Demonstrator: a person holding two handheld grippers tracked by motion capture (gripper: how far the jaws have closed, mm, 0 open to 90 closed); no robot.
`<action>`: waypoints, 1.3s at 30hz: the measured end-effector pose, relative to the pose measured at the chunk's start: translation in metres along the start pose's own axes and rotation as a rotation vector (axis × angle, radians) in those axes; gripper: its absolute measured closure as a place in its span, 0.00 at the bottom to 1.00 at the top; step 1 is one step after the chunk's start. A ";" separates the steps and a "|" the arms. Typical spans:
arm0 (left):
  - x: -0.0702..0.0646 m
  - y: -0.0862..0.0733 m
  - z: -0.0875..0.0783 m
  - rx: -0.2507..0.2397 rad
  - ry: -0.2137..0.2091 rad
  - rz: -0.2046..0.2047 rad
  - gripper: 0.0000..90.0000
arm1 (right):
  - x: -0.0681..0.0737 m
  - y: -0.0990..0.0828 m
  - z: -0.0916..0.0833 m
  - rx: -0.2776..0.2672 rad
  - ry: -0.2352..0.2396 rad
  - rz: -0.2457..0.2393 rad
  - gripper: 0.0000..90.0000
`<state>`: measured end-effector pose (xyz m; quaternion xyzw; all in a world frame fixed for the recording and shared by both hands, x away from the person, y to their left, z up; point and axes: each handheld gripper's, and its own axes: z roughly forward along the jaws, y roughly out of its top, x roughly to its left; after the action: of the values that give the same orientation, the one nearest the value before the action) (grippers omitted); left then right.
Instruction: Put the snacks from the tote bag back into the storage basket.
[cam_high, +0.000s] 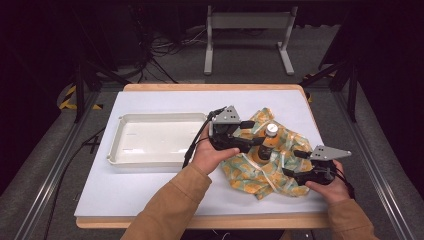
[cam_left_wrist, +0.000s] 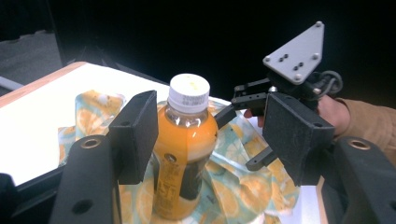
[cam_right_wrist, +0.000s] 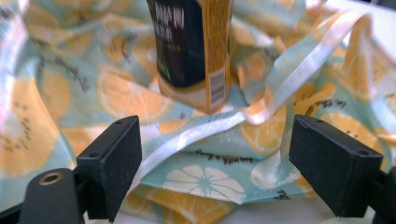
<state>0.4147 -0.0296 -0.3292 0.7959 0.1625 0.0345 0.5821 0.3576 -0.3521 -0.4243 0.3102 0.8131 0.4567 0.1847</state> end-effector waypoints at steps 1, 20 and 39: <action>0.001 0.000 0.002 0.002 0.001 -0.010 0.41 | 0.000 0.001 -0.001 -0.014 -0.001 0.000 0.20; 0.014 0.003 0.037 -0.009 -0.039 -0.059 0.40 | 0.003 0.008 -0.012 -0.132 0.024 -0.006 0.21; 0.015 -0.004 0.062 0.039 0.003 -0.010 0.45 | 0.003 0.008 -0.012 -0.135 0.029 -0.002 0.21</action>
<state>0.4435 -0.0807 -0.3548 0.8061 0.1680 0.0295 0.5666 0.3508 -0.3545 -0.4113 0.2896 0.7832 0.5149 0.1939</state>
